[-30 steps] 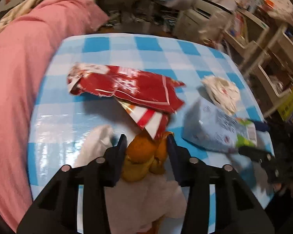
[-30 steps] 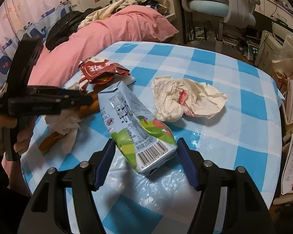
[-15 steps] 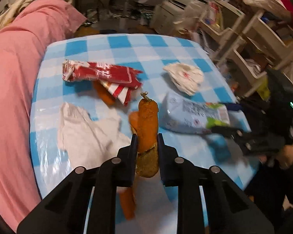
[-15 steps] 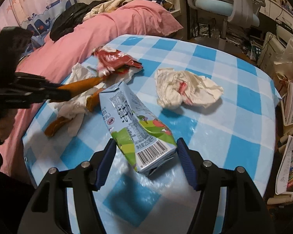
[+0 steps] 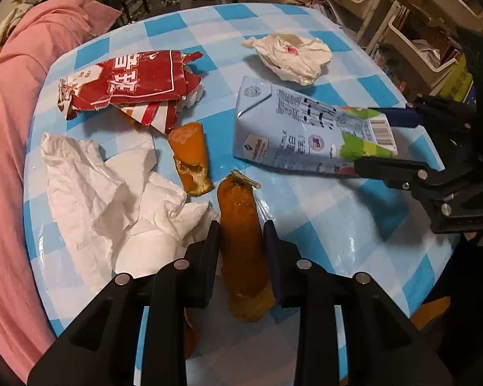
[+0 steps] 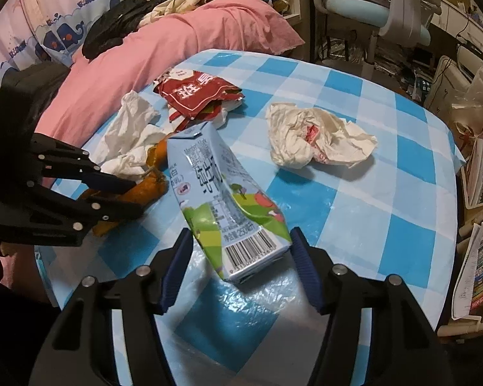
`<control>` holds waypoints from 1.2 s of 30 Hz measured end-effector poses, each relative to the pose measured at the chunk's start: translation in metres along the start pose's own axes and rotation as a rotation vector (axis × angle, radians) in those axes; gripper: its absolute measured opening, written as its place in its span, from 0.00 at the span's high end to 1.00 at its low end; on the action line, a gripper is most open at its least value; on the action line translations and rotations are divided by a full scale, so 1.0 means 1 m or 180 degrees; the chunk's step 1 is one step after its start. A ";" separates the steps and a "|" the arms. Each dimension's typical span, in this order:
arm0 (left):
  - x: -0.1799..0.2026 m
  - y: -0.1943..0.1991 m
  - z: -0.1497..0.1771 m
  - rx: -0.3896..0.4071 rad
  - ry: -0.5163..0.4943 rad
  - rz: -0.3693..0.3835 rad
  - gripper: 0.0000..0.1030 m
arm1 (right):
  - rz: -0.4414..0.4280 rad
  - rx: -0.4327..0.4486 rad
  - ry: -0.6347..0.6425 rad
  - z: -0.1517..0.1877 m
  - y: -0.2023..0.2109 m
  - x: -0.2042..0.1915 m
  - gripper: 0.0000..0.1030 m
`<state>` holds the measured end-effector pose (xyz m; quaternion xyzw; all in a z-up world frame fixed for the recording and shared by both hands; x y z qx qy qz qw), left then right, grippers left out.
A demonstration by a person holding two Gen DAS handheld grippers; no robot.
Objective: Collect trash
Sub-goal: 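Grasp the orange bread stick beside the tissue with the left gripper, then drop the juice carton into the yellow bin with the right gripper while the left drops the bread stick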
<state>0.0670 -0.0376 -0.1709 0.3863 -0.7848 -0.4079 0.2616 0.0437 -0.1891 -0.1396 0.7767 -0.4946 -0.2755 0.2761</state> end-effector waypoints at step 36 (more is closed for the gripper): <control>0.051 0.167 0.109 0.1215 0.0882 -0.0819 0.80 | -0.1191 0.0456 0.0158 0.089 0.128 -0.120 0.51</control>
Point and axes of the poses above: each gripper's, at about its wrist camera, not at the fingertips, and y roughly against the way its jaws point, x to its right, z to its underside, the point moved 2 cm from there along -y, roughly the way its jaws point, and after that the axes turned 12 degrees about x, right-handed, at the moved point
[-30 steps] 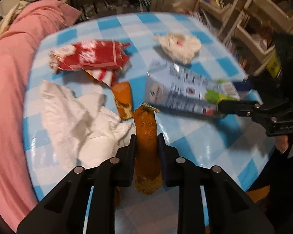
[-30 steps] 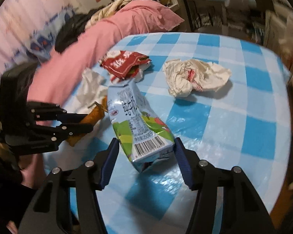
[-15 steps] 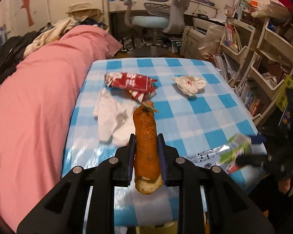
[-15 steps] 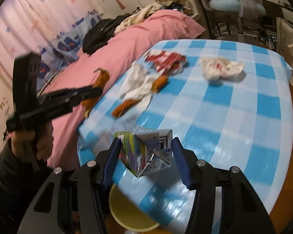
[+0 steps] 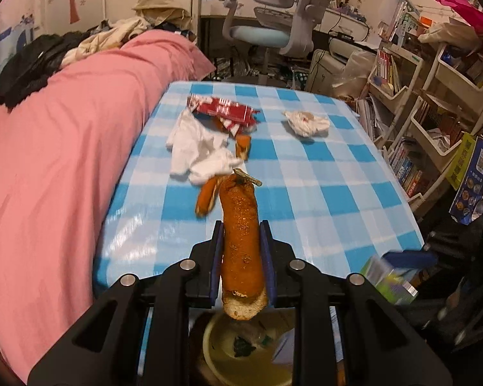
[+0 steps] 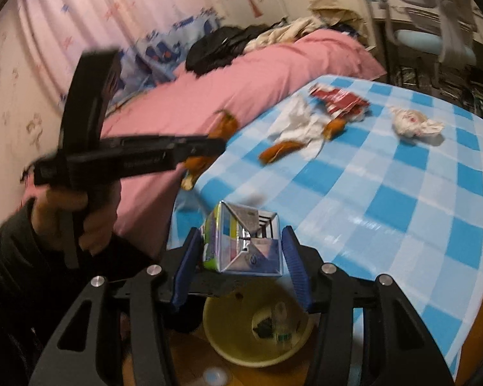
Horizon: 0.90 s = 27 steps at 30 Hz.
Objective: Collect trash
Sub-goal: 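Drop the juice carton into the yellow bin with the right gripper while the left drops the bread stick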
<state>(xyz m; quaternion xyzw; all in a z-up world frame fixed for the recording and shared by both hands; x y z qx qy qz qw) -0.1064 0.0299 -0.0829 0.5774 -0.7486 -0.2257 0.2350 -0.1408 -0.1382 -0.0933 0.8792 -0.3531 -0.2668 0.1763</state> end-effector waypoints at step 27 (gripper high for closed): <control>0.036 0.007 0.088 -0.0831 0.0023 0.0190 0.70 | 0.0648 0.0112 -0.0434 0.026 -0.006 0.036 0.25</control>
Point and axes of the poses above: each gripper's, at about its wrist camera, not at the fingertips, and y roughly against the way its jaws point, x to its right, z to its underside, the point moved 2 cm from there along -y, roughly the way its jaws point, and after that the axes turned 12 degrees about x, right-handed, at the moved point
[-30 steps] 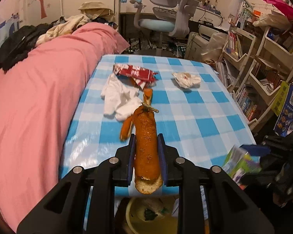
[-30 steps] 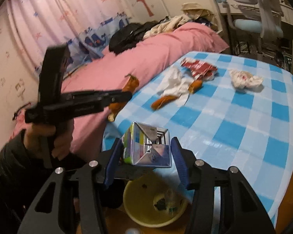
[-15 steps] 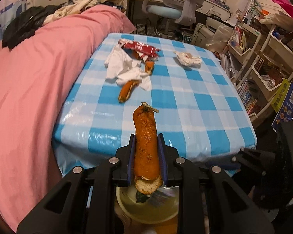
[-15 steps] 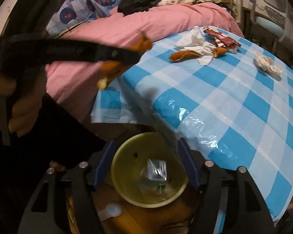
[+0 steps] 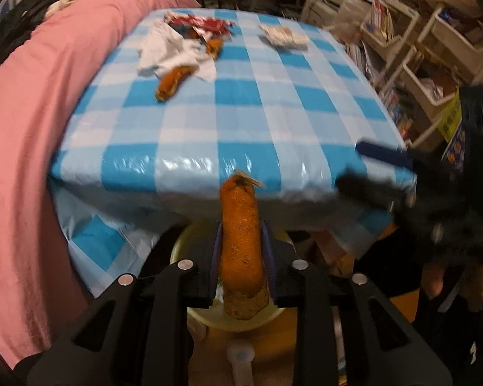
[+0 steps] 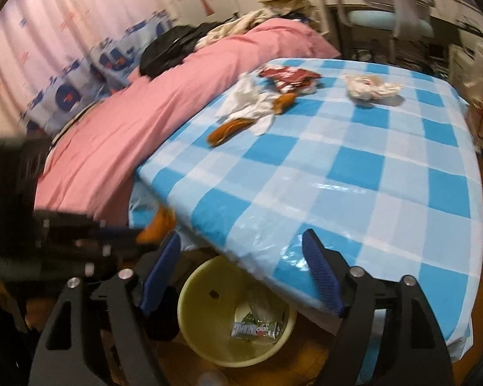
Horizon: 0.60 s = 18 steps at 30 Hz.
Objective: Collect trash
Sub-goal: 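Drop the juice carton into the yellow bin with the right gripper while the left drops the bread stick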
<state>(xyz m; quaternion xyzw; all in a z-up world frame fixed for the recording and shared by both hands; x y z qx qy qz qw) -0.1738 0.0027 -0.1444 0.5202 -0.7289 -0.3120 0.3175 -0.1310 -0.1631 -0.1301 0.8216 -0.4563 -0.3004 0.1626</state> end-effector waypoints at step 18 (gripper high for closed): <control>-0.016 0.036 -0.025 0.0903 -0.0097 -0.0807 0.16 | 0.0337 0.0133 -0.0218 -0.002 0.005 0.025 0.23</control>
Point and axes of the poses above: each gripper's, at about its wrist camera, not at the fingertips, and y roughly against the way its jaws point, x to its right, z to its underside, the point moved 2 cm from there along -y, roughly the way its jaws point, and after that the axes turned 12 degrees about x, right-handed, at the moved point
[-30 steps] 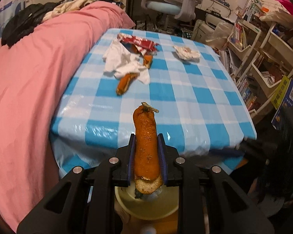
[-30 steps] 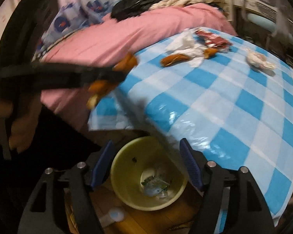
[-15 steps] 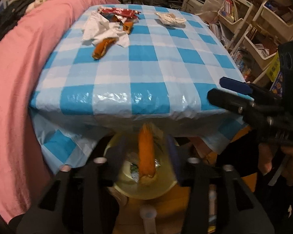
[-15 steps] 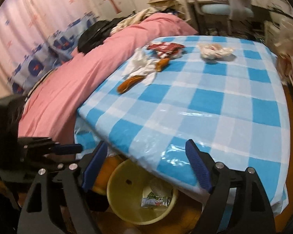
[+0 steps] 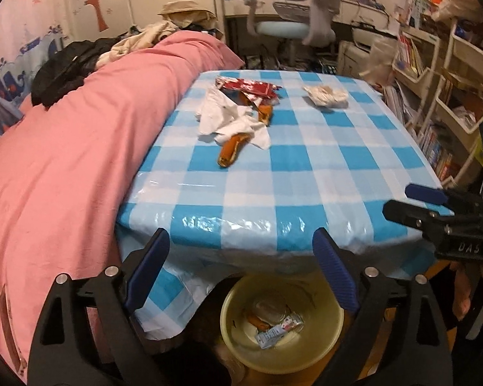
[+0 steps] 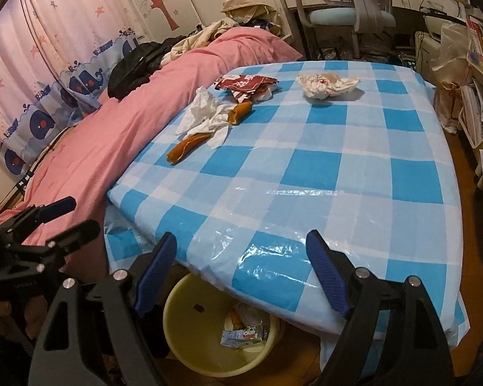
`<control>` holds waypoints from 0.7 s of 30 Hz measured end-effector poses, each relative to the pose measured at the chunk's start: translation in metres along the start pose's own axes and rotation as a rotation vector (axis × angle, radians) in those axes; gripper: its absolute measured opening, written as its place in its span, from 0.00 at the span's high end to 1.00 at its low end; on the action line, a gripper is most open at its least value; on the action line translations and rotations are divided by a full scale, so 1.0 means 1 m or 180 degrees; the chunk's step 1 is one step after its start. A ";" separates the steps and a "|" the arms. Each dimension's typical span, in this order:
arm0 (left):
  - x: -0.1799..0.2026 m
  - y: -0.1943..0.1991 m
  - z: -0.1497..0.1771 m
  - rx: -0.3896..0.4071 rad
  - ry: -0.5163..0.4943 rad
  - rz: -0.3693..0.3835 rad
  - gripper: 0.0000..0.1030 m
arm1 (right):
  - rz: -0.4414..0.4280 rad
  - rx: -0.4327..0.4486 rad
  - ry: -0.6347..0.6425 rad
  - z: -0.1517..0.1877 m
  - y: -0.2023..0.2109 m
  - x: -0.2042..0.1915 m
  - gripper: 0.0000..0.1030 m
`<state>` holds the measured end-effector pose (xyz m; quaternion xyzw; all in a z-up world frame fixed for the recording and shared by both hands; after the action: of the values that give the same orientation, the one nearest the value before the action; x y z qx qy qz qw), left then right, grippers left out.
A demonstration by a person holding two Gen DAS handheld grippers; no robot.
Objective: Collect trash
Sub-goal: 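Drop the juice carton into the yellow bin with the right gripper while the left drops the bread stick, then raise both grippers from the bin back over the table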
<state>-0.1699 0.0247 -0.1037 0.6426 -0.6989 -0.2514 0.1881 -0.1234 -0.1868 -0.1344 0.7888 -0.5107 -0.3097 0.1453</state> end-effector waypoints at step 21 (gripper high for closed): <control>0.002 -0.005 0.001 -0.0008 0.0014 -0.0036 0.15 | 0.0069 0.0001 0.0044 0.001 -0.002 0.001 0.22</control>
<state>-0.1665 0.0231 -0.1079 0.6469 -0.6945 -0.2520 0.1890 -0.1221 -0.1866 -0.1363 0.7854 -0.5182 -0.3026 0.1521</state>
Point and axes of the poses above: each gripper's, at about its wrist camera, not at the fingertips, and y roughly against the way its jaws point, x to its right, z to its underside, the point moved 2 cm from there along -y, roughly the way its jaws point, and after that the axes turned 12 degrees about x, right-handed, at the moved point
